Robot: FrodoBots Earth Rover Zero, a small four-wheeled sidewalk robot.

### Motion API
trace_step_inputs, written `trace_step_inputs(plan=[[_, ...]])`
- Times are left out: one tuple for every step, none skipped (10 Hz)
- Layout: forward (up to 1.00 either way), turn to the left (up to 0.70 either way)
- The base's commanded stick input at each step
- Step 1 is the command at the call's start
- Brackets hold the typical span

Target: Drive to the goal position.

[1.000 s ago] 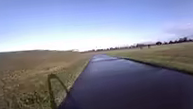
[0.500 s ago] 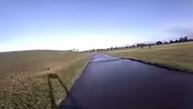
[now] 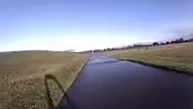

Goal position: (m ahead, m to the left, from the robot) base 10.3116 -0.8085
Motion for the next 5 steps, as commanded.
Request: trace_step_inputs(plan=[[1.0,0.0],[1.0,0.0],[1.0,0.0],[1.0,0.0],[1.0,0.0]])
